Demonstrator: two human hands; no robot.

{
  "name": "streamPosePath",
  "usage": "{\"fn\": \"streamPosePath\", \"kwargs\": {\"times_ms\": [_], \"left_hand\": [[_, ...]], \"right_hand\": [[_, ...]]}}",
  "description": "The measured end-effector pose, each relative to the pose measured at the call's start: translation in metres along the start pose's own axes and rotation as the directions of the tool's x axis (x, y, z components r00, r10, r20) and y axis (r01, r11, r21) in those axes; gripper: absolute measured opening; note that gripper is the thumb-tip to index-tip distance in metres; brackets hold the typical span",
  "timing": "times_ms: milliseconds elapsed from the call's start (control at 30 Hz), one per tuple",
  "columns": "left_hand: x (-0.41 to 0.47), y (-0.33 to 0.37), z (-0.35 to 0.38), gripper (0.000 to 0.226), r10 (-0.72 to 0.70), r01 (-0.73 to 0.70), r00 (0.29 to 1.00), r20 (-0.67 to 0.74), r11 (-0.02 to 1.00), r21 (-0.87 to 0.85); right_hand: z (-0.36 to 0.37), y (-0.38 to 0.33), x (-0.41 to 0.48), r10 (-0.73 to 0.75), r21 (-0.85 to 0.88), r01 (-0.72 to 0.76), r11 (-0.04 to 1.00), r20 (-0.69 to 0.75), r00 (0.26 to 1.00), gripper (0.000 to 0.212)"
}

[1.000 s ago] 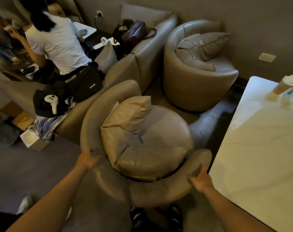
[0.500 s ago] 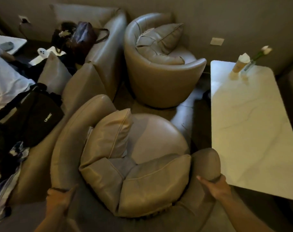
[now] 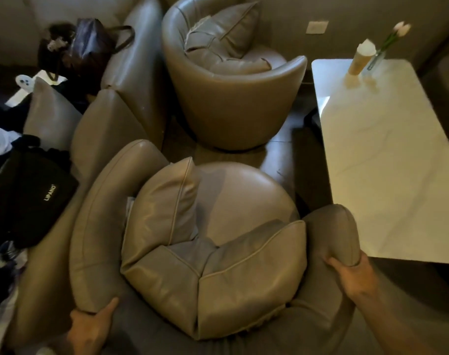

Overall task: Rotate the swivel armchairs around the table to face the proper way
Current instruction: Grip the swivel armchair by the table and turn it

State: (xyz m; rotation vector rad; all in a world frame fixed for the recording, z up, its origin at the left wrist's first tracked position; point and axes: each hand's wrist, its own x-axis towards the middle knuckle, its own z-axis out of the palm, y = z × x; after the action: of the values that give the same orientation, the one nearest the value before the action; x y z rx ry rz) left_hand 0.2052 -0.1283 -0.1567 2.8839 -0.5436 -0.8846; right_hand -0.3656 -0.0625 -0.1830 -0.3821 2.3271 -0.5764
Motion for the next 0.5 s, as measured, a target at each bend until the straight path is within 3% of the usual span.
{"fn": "streamPosePath", "kwargs": {"times_ms": [267,500], "left_hand": [[-0.004,0.004,-0.009,0.090,0.060,-0.058,0.998,0.017,0.996,-0.070],[0.020,0.031,-0.013,0.094,0.153,-0.149,0.988,0.027,0.984,-0.095]], "right_hand": [[0.003,0.004,0.003,0.048,-0.028,-0.048,0.998,-0.009,0.999,0.099],[0.011,0.008,-0.012,0.095,0.012,-0.094,0.995,-0.046,0.994,0.090]]}}
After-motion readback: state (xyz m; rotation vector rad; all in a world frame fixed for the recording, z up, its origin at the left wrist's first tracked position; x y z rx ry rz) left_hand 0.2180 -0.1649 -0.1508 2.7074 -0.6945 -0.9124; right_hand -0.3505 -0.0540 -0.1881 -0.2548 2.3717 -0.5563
